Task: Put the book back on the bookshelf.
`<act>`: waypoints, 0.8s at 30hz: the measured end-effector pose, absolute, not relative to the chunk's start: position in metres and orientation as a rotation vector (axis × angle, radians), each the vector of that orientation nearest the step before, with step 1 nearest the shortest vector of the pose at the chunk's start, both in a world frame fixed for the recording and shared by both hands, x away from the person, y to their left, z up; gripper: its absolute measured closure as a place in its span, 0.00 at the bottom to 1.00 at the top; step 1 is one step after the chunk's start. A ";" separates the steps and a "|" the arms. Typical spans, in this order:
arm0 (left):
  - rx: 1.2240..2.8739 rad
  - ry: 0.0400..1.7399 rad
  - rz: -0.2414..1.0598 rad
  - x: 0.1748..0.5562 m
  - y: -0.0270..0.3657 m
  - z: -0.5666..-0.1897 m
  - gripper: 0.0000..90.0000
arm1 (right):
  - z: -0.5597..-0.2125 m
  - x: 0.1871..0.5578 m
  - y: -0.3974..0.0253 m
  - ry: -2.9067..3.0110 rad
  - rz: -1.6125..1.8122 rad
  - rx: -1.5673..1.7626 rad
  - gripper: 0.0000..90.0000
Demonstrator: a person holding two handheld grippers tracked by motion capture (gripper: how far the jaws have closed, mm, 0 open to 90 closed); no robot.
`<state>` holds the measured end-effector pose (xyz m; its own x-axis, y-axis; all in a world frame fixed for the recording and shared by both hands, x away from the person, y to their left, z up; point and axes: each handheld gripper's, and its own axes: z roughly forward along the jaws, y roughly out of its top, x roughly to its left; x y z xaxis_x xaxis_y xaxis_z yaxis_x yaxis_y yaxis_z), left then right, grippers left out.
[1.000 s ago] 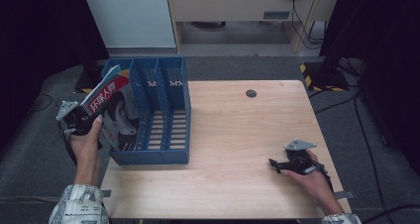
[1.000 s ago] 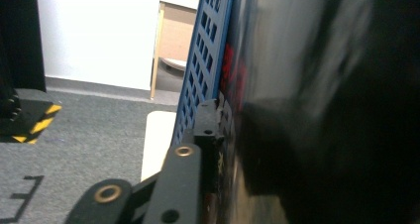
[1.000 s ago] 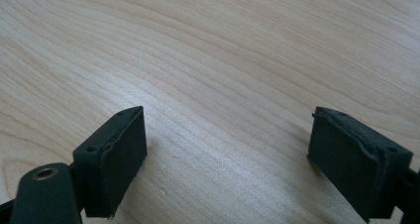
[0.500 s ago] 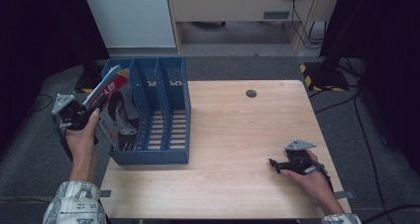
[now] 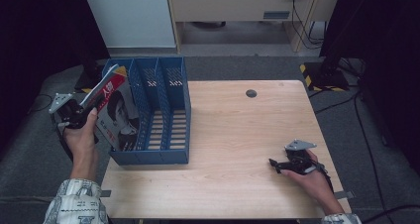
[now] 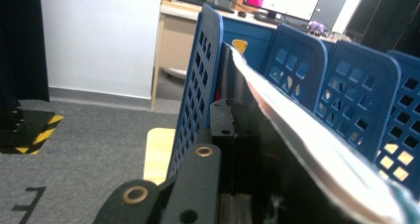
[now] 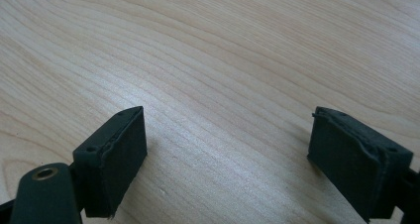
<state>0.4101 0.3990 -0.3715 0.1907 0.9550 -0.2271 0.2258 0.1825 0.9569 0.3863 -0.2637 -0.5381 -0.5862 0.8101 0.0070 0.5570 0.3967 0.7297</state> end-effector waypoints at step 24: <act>1.250 1.239 0.834 0.408 0.399 -0.365 0.96 | -0.538 0.386 -0.264 2.310 1.006 1.184 0.17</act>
